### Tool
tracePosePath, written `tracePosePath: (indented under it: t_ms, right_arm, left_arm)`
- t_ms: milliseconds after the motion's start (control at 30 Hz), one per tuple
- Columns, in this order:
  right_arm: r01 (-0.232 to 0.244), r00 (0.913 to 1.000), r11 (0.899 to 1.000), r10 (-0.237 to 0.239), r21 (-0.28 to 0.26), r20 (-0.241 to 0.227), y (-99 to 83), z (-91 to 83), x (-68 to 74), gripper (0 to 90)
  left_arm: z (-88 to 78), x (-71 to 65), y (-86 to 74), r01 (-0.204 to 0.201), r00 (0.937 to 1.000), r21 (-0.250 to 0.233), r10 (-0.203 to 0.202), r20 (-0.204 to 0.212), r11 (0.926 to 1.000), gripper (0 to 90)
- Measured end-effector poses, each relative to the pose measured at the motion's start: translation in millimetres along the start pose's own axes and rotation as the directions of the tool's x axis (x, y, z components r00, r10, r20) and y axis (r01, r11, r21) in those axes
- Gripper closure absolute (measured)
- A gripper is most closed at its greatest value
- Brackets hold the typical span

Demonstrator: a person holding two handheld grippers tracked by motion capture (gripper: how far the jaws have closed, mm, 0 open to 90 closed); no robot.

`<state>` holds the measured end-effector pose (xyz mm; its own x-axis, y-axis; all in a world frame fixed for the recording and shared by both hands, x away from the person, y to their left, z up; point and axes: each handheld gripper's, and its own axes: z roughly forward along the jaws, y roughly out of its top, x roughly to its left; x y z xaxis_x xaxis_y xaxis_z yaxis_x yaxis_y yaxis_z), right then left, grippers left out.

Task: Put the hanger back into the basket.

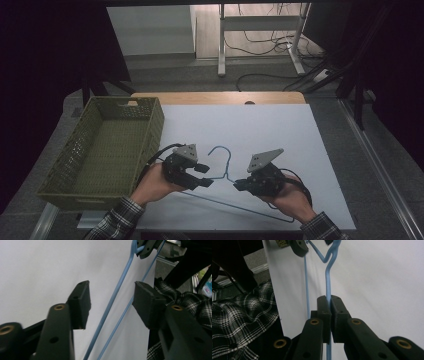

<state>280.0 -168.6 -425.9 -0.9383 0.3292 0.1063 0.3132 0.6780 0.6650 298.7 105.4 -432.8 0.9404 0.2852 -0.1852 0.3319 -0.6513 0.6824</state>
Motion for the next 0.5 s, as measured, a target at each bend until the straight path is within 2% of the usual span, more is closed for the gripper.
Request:
tracePosePath:
  t_ms: [33, 100, 200, 300, 400, 433, 500]
  right_arm:
    - [0.0, 1.0, 1.0, 0.0, 0.0, 0.0, 0.0, 0.0, 0.0, 87.1]
    - [0.014, 0.9999, 1.0, -0.014, -0.001, -0.008, 1.8, 0.3, 0.6, 87.2]
    - [0.027, 0.9995, 1.0, -0.027, -0.002, -0.014, 2.7, 0.5, 1.0, 87.2]
    - [0.04, 0.999, 0.999, -0.04, -0.002, -0.022, 3.7, 0.6, 2.7, 87.2]
    - [0.045, 0.9986, 0.999, -0.045, -0.005, -0.028, 3.7, 0.7, 3.2, 87.1]
    - [0.051, 0.9982, 0.999, -0.051, -0.007, -0.032, 3.7, 0.9, 3.6, 87.1]
    - [0.057, 0.9979, 0.998, -0.057, -0.005, -0.031, 3.8, 1.5, 3.6, 87.0]
  left_arm:
    - [1.1, 0.3, 0.6, -0.006, 0.9999, 0.003, 0.006, 0.012, 1.0, 51.4]
    - [3.0, 0.4, 2.1, -0.01, 0.9996, 0.015, 0.009, 0.025, 0.9998, 58.9]
    - [6.3, 0.5, 4.1, -0.02, 0.9988, 0.035, 0.019, 0.046, 0.9992, 61.9]
    - [10.2, 1.4, 5.8, -0.031, 0.9968, 0.063, 0.026, 0.076, 0.9976, 69.9]
    - [11.3, 1.6, 6.2, -0.033, 0.9957, 0.069, 0.027, 0.089, 0.9971, 71.6]
    - [11.8, 2.2, 6.2, -0.035, 0.9944, 0.068, 0.027, 0.102, 0.9971, 76.6]
    - [12.5, 2.5, 6.4, -0.037, 0.993, 0.072, 0.029, 0.115, 0.9967, 79.2]
